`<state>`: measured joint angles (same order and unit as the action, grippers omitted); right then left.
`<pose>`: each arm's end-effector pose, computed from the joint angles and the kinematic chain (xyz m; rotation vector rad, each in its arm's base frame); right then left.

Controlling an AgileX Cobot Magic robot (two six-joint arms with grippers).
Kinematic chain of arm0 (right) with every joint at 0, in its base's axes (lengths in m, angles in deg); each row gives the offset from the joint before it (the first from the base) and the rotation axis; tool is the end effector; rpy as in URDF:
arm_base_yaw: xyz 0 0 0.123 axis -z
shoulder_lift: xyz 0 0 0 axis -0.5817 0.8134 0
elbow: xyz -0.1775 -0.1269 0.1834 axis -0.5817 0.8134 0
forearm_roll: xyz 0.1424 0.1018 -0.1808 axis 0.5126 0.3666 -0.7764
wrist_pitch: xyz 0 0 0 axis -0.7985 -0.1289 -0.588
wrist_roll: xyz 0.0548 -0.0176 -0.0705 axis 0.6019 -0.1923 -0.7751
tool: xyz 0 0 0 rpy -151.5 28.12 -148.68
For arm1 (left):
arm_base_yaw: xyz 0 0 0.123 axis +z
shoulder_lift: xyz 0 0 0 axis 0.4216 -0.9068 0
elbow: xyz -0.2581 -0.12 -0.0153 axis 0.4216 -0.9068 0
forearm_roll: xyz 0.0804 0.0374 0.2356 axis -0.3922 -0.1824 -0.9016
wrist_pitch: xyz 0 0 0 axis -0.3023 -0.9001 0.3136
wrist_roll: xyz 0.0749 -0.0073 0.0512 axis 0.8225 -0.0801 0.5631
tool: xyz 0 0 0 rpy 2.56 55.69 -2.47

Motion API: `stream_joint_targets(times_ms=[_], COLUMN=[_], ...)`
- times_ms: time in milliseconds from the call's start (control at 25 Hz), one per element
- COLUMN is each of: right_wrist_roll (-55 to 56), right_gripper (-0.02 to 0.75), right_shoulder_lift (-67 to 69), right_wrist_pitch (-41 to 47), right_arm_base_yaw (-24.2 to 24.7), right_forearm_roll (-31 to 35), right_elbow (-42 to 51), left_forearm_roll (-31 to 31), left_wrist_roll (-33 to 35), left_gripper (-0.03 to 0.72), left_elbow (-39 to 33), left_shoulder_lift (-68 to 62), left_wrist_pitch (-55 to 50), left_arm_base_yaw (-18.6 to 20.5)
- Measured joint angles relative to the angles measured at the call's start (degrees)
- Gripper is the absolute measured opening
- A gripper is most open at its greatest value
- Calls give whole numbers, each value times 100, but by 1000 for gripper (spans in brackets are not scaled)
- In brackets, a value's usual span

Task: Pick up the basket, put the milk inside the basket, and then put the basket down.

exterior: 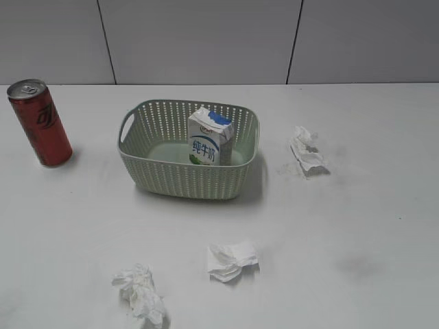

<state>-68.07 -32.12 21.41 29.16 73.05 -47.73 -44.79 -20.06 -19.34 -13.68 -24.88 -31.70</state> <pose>0.0080 0.0062 0.2638 -0.0790 2.0144 0.1749 0.0019 -0.0025 0.2807 0.1948 2.0659 -0.0651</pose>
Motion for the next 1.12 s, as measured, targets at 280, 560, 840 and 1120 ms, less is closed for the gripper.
stream_joint_targets(times_ms=[280, 560, 840, 1120], right_wrist_roll=[-2, -2, -2, -9], right_gripper=[578, 577, 577, 575], right_shoulder_lift=[-44, -44, -44, -44], right_wrist_pitch=[-5, -5, -5, -5], right_arm_base_yaw=[256, 256, 256, 256], right_forearm_roll=[3, 10, 14, 14], right_elbow=[0, 0, 0, 0], left_forearm_roll=[0, 0, 0, 0], left_wrist_roll=[0, 0, 0, 0], left_gripper=[534, 513, 489, 459], left_elbow=[0, -11, -17, -17], left_shoulder_lift=[298, 315, 315, 315], left_wrist_pitch=[5, 5, 5, 5], left_arm_base_yaw=[362, 384, 384, 384])
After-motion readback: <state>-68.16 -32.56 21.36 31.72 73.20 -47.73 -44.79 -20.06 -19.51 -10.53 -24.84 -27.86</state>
